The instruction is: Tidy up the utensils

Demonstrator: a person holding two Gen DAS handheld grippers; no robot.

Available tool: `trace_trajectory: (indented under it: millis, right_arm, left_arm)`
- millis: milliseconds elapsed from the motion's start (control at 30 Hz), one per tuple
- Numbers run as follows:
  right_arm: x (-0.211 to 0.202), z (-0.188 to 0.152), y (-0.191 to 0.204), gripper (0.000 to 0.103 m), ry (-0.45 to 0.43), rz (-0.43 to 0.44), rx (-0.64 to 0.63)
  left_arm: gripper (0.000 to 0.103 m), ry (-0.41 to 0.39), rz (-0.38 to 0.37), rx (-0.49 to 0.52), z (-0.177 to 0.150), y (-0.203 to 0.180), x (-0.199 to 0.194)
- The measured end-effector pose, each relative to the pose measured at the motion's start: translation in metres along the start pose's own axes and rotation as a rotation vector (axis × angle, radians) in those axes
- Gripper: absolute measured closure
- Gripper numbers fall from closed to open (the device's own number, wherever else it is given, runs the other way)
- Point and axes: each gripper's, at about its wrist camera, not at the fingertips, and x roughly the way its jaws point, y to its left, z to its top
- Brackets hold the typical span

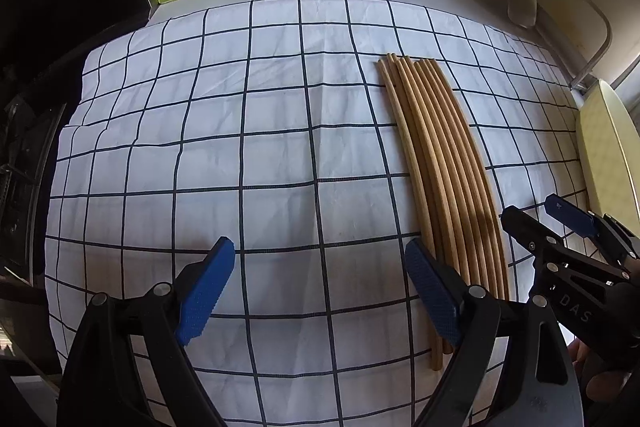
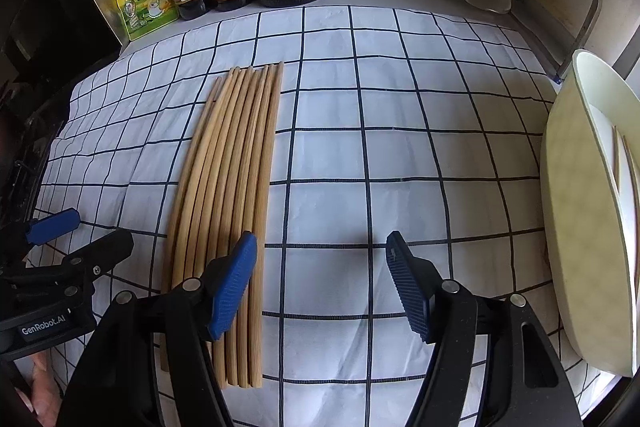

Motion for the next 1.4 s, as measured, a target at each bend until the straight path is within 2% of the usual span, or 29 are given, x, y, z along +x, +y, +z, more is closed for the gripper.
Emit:
trace_trajectory:
  millis: [967, 1400]
  right_arm:
    - [0.003, -0.002, 0.009, 0.038, 0.004, -0.06, -0.104]
    - [0.003, 0.0, -0.013, 0.036, -0.006, -0.081, -0.075]
  left_arm:
    - [0.018, -0.005, -0.012, 0.011, 0.006, -0.01, 0.004]
    - [0.018, -0.004, -0.026, 0.032, 0.011, -0.017, 0.011]
